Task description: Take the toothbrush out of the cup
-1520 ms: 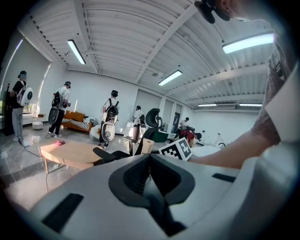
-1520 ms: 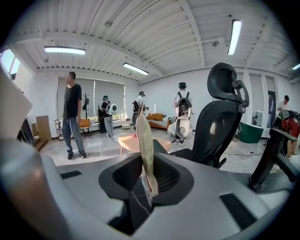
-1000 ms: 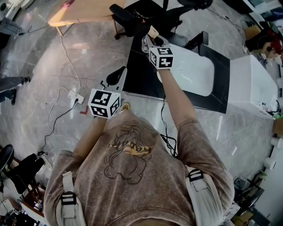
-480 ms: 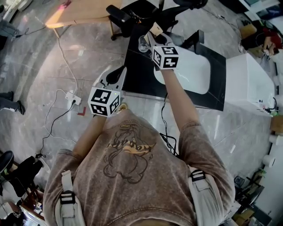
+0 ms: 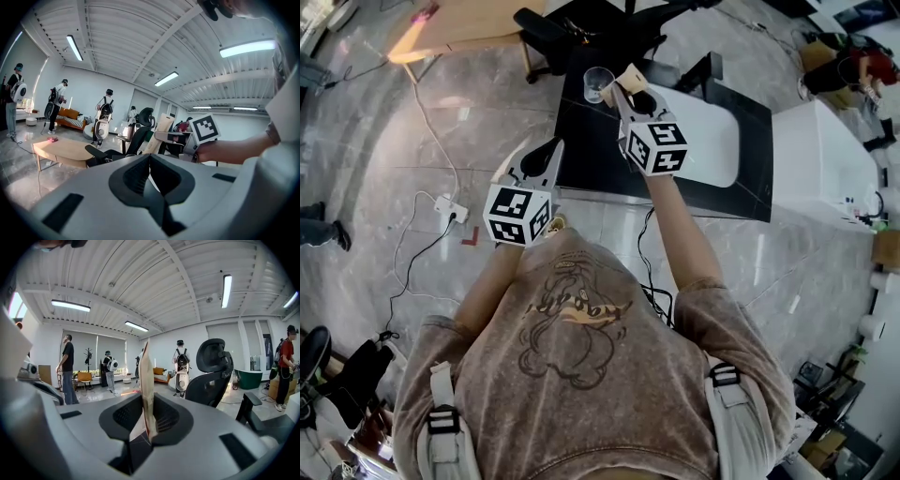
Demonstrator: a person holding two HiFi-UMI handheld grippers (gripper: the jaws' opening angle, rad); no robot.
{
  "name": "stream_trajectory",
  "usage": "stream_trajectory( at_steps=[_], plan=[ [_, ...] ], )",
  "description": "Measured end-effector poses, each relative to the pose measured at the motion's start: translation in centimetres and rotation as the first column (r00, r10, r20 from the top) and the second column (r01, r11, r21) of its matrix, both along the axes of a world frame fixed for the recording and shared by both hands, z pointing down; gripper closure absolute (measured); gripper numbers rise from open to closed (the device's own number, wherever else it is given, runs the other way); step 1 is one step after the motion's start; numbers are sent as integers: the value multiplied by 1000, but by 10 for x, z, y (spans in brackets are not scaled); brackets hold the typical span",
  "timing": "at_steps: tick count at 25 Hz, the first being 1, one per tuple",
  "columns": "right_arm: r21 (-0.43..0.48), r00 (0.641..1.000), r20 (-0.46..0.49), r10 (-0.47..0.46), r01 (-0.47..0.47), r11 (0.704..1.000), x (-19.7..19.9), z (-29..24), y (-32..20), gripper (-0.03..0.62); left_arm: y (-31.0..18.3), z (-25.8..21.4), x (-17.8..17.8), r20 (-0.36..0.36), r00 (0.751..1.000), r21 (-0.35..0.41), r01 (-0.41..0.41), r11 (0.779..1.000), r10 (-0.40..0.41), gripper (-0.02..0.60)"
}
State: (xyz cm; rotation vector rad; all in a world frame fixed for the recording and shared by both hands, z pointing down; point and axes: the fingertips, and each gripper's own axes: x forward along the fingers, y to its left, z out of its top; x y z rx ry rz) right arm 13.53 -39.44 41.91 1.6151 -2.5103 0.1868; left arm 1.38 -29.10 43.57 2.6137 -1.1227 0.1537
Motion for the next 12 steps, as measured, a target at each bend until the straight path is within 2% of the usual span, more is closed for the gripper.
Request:
stream_trajectory(
  at_steps=[12],
  plan=[
    [1,999,26,31,-31,1000,6,-10,104,514,18,-15,11,-13,999,38,-32,999,32,565]
  ],
)
